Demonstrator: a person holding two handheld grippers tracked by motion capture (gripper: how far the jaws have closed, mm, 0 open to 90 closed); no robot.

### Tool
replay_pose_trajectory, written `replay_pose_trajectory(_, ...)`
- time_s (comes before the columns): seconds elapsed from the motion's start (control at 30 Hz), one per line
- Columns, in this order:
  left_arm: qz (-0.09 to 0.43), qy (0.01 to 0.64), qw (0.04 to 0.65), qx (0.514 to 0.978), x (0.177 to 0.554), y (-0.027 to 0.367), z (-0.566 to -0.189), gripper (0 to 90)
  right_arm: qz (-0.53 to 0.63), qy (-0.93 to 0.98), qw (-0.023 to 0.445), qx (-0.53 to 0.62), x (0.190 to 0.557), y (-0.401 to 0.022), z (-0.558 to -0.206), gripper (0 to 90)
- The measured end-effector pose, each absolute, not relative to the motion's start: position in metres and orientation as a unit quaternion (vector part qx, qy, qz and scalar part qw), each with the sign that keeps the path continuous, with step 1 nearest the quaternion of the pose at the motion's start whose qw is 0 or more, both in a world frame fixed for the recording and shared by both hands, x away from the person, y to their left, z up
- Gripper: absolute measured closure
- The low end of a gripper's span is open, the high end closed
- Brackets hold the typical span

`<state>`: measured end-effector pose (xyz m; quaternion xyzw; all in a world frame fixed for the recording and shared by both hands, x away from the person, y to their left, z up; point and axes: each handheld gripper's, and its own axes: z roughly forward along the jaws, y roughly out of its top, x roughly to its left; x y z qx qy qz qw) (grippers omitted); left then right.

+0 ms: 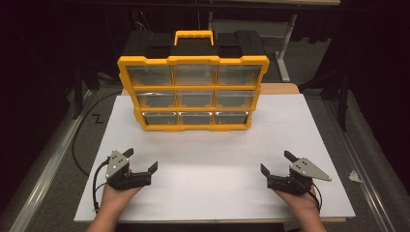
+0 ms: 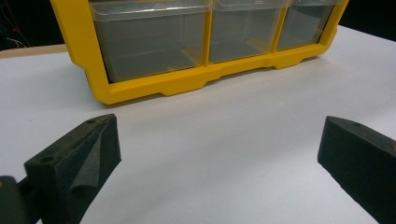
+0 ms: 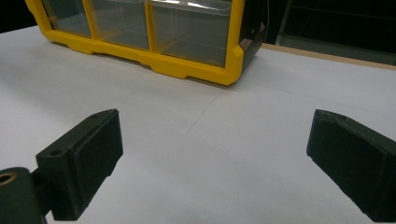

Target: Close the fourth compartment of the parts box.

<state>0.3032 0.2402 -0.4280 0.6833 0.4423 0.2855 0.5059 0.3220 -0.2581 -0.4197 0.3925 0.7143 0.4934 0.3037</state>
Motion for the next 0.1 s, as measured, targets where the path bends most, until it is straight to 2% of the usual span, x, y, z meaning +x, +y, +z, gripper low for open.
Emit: replay_pose_trajectory(0.1, 0.286, 0.442, 0.506, 0.684, 0.3025, 0.2403, -0.428, 0.0, 0.494, 0.714, 0.304, 0.392, 0.322, -0.2581, -0.4193, 5.0)
